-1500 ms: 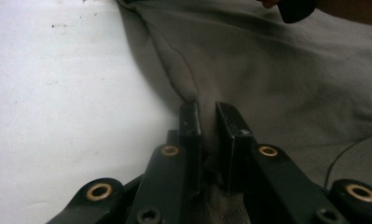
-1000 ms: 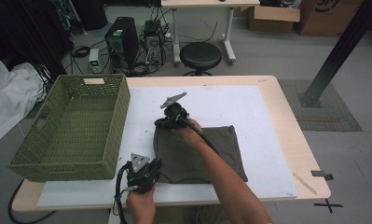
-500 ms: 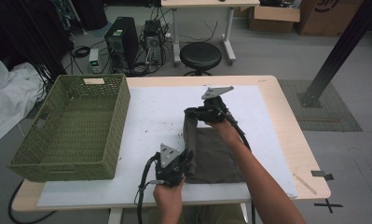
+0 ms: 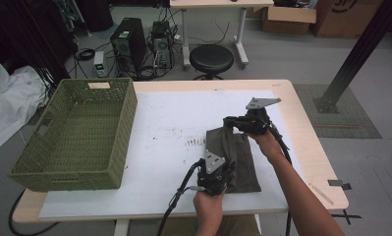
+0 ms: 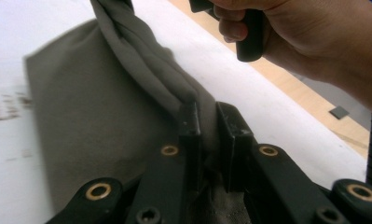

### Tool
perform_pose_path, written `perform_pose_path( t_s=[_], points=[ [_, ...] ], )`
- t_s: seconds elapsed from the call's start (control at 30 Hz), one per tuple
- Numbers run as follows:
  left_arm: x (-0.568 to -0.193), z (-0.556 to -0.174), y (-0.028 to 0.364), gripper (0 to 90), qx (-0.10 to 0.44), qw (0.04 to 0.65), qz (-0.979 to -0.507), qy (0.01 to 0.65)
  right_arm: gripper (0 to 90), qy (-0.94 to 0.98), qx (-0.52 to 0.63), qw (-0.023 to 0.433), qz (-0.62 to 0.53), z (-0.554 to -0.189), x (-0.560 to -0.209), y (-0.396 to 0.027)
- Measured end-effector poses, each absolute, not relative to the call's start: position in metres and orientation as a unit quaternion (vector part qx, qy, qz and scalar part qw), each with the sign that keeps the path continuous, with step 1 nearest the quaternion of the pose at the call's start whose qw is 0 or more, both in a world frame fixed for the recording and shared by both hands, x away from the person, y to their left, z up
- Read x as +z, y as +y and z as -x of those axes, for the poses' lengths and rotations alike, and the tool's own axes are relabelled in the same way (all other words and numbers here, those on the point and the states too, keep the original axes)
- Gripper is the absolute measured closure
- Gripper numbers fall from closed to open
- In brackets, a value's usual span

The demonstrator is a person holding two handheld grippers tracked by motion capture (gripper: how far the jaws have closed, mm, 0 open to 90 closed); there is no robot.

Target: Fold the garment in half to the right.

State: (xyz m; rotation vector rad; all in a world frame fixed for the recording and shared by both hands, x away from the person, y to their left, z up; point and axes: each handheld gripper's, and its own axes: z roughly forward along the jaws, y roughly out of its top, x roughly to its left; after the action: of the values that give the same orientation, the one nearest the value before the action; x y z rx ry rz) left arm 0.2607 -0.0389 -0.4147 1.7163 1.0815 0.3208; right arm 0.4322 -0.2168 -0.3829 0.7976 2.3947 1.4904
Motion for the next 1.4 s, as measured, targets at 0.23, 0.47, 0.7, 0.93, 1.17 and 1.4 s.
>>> perform_pose_path(
  t_s=[0.23, 0.47, 0.7, 0.93, 1.17, 1.4],
  points=[
    [-0.428, -0.267, -0.051, 77.5, 0.129, 0.508, -0.725, 0.447, 80.2, 0.805, 0.503, 0.110, -0.295, -0.428, -0.394, -0.238],
    [-0.421, -0.271, -0.013, 32.4, 0.172, 0.503, -0.694, 0.485, 50.7, 0.766, 0.513, 0.150, -0.358, -0.408, -0.391, -0.268],
    [-0.418, -0.276, 0.045, 28.4, 0.207, 0.494, -0.667, 0.518, 58.5, 0.769, 0.514, 0.150, -0.350, -0.358, -0.387, -0.264],
    [-0.418, -0.276, 0.069, 28.4, 0.220, 0.485, -0.662, 0.528, 63.8, 0.849, 0.425, 0.111, -0.293, -0.357, -0.414, -0.205],
    [-0.420, -0.276, 0.080, 28.1, 0.223, 0.487, -0.656, 0.532, 66.4, 0.868, 0.374, 0.107, -0.308, -0.340, -0.418, -0.241],
    [-0.420, -0.279, 0.085, 22.1, 0.227, 0.483, -0.652, 0.538, 64.7, 0.845, 0.395, 0.122, -0.340, -0.312, -0.424, -0.284]
  ],
)
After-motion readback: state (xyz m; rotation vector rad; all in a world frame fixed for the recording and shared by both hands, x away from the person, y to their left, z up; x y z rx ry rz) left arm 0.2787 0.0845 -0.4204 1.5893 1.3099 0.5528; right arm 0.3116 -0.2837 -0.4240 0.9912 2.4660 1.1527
